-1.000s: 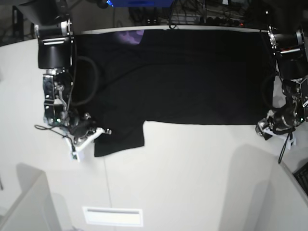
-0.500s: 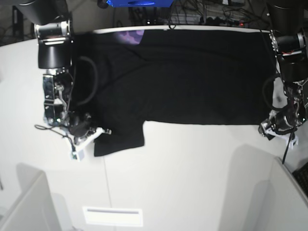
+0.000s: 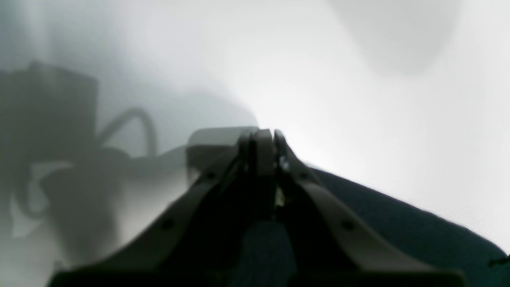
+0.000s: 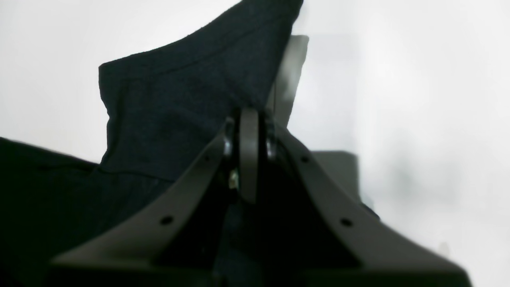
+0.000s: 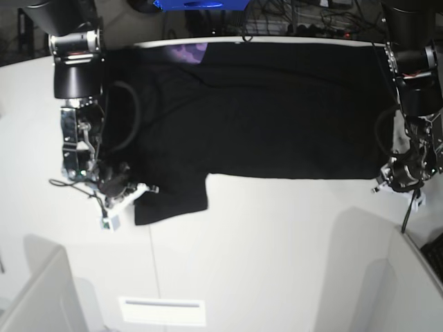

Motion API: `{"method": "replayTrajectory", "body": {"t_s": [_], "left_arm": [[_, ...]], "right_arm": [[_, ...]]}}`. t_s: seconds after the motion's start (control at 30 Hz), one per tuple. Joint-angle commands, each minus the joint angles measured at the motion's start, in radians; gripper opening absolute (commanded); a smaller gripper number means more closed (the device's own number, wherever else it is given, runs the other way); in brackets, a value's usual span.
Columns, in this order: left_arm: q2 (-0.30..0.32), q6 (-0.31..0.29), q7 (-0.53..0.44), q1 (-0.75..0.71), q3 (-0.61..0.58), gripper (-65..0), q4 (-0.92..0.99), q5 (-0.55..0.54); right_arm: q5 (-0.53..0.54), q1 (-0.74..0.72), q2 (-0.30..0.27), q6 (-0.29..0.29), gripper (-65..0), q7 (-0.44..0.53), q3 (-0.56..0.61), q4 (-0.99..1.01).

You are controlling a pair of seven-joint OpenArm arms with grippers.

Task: Fold the T-shirt properly
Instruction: 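Fold the hem up over the body toward the collar with both grippers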

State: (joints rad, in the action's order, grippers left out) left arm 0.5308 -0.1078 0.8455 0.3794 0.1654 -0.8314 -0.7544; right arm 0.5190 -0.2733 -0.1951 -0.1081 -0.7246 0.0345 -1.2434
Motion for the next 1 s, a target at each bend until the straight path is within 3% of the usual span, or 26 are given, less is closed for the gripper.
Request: {"method": "replayTrajectory", "body": {"t_s": [0.0, 0.63, 0.87, 0.97], "left_arm": [[0.016, -0.007, 0.005, 0.017, 0.006, -65.0, -0.050, -0.004], [0.033, -0.007, 0.011, -0.150, 0.013, -65.0, -0.335, -0.012], [0.033, -0.008, 0.014, -0.244, 0.133, -65.0, -0.438, -0.014], [0.030, -0.008, 0.064, -0.259, 0.161, -65.0, -0.455, -0.014]], "right_arm": [[0.008, -0.028, -0.008, 0.003, -65.0, 0.024, -0.005, -0.019], [0.008, 0.026, -0.059, 0.000, -65.0, 0.040, -0.003, -0.155], [0.007, 0.073, -0.085, 0.000, -65.0, 0.040, -0.005, -0.215], [0.007, 0.085, -0.086, 0.000, -65.0, 0.038, -0.005, -0.224]]}}
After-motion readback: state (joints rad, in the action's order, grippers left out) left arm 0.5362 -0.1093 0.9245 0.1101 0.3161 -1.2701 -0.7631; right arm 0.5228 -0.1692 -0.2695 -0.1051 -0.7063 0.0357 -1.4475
